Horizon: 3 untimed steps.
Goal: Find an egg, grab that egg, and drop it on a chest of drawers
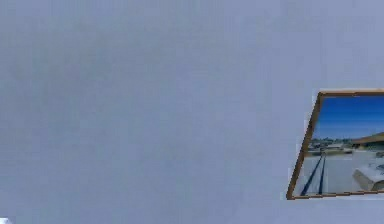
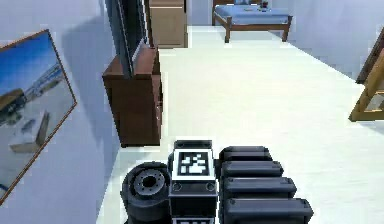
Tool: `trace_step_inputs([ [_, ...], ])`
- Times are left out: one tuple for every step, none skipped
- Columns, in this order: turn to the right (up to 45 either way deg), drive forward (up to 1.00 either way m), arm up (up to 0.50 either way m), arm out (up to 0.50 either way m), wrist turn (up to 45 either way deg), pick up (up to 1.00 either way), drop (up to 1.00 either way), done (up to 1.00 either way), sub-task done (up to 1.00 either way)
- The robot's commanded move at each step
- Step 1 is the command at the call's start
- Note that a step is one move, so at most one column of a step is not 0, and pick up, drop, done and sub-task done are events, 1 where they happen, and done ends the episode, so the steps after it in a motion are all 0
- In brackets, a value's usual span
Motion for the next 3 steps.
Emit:
trace_step_inputs([
  [-45.0, 0.0, 0.0, 0.0, 0.0, 0.0, 0.0, 0.0, 0.0],
  [-45.0, 0.0, 0.0, 0.0, 0.0, 0.0, 0.0, 0.0, 0.0],
  [-24.0, 0.0, 0.0, 0.0, 0.0, 0.0, 0.0, 0.0, 0.0],
])
